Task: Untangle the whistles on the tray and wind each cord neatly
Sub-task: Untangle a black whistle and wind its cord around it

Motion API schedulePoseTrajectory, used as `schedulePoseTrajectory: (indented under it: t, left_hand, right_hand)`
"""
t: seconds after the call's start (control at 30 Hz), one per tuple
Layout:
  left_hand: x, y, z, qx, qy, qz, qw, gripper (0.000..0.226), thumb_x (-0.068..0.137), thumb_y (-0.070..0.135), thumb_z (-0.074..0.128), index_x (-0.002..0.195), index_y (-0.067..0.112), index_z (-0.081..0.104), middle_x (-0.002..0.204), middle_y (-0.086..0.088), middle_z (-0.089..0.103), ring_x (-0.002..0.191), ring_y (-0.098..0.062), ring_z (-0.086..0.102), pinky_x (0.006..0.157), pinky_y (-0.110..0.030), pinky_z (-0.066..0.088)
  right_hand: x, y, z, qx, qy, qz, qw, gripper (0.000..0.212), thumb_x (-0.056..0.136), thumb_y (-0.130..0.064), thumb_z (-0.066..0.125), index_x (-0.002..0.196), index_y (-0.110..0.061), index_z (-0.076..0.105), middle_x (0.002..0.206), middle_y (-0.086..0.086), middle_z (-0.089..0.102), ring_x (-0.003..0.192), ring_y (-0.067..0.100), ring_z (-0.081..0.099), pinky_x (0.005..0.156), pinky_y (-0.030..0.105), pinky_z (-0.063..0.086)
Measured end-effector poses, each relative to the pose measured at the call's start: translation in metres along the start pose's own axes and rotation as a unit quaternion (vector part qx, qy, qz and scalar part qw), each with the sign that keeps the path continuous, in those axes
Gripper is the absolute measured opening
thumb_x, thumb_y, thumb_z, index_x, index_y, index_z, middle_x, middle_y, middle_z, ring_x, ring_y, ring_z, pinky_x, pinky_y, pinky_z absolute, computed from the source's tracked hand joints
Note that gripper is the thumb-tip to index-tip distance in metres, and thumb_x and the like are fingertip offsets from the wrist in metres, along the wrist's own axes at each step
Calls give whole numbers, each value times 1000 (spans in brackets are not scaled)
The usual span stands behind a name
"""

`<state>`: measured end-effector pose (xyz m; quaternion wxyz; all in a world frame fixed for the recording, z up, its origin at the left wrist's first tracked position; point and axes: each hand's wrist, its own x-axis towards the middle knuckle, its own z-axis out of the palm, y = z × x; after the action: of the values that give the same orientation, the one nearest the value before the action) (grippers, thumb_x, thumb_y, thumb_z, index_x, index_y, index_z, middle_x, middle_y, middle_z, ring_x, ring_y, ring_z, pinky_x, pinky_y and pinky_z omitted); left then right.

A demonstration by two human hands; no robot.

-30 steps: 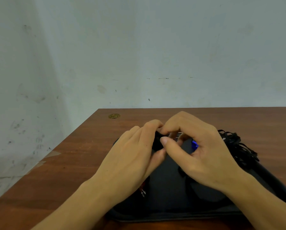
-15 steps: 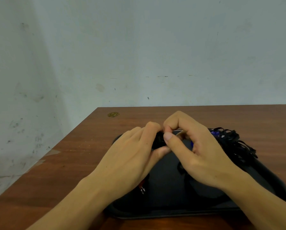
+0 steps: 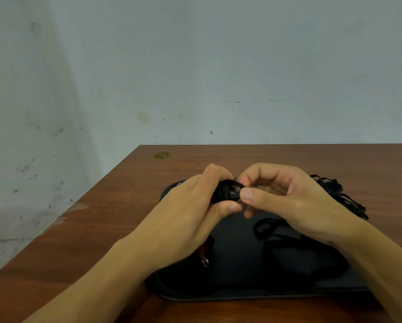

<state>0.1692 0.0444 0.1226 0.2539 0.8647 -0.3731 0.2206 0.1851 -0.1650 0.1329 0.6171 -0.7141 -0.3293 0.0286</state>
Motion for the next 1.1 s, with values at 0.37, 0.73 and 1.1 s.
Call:
schedulePoseTrajectory:
  t: [0.37, 0.73, 1.1]
  left_hand:
    - [-1, 0, -1, -34, 16, 9, 999, 29, 100, 51, 40, 116, 27, 40, 75, 21, 48, 65, 6, 52, 54, -8, 32]
    - [-1, 0, -1, -37, 15, 26, 999, 23, 101, 46, 43, 116, 29, 39, 66, 23, 46, 57, 8, 49, 52, -8, 28]
    - [-2, -4, -1, -21, 14, 33, 999, 21, 100, 47, 42, 117, 35, 37, 74, 18, 54, 62, 4, 53, 56, -11, 33]
  right_hand:
    - [-1, 2, 9, 132, 18, 22, 991, 28, 66, -37, 87, 83, -18, 75, 76, 5, 69, 67, 15, 66, 65, 24, 57]
    - [0, 0, 16, 204, 31, 70, 976, 8, 67, -22, 75, 75, -19, 76, 66, 0, 64, 63, 9, 63, 57, 21, 56]
    - [-2, 1, 17, 114, 67, 47, 990, 8, 75, -24, 79, 83, -22, 78, 75, -4, 67, 72, 8, 63, 57, 21, 53]
